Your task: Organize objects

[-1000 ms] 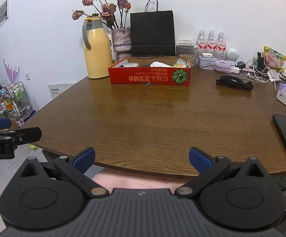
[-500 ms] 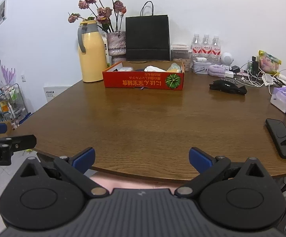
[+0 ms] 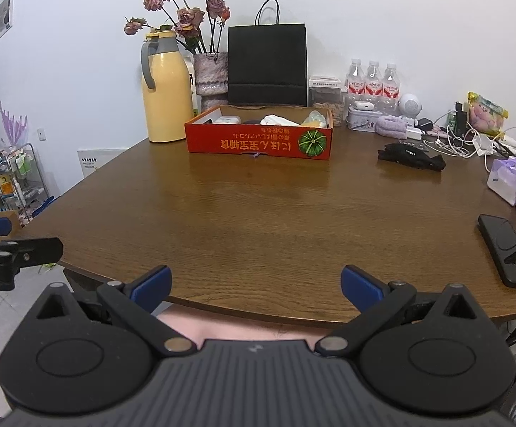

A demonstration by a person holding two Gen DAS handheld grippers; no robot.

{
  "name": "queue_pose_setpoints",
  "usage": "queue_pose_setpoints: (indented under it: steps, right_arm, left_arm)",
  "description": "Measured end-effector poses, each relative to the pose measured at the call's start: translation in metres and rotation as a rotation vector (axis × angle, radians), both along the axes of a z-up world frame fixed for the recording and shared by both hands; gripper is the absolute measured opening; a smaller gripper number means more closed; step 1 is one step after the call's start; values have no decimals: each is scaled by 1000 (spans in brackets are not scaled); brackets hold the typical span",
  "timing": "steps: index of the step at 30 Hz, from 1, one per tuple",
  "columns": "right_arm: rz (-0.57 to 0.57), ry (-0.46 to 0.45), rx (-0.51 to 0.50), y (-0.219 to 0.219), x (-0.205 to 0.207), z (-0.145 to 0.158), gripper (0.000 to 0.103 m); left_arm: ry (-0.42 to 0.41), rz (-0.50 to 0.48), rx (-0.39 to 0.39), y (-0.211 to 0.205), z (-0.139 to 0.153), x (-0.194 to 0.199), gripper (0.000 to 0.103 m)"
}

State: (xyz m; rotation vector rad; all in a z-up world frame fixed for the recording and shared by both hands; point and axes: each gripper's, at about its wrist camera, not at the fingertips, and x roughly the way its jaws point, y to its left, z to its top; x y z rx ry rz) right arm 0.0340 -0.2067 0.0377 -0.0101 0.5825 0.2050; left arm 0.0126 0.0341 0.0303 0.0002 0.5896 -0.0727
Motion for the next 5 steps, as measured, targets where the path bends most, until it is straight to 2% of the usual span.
queue_pose_setpoints:
  steps: [5]
  right_arm:
    - [8, -8, -5, 0, -1, 1, 103]
  left_arm:
    - [-15, 6, -2, 1, 0, -2, 103]
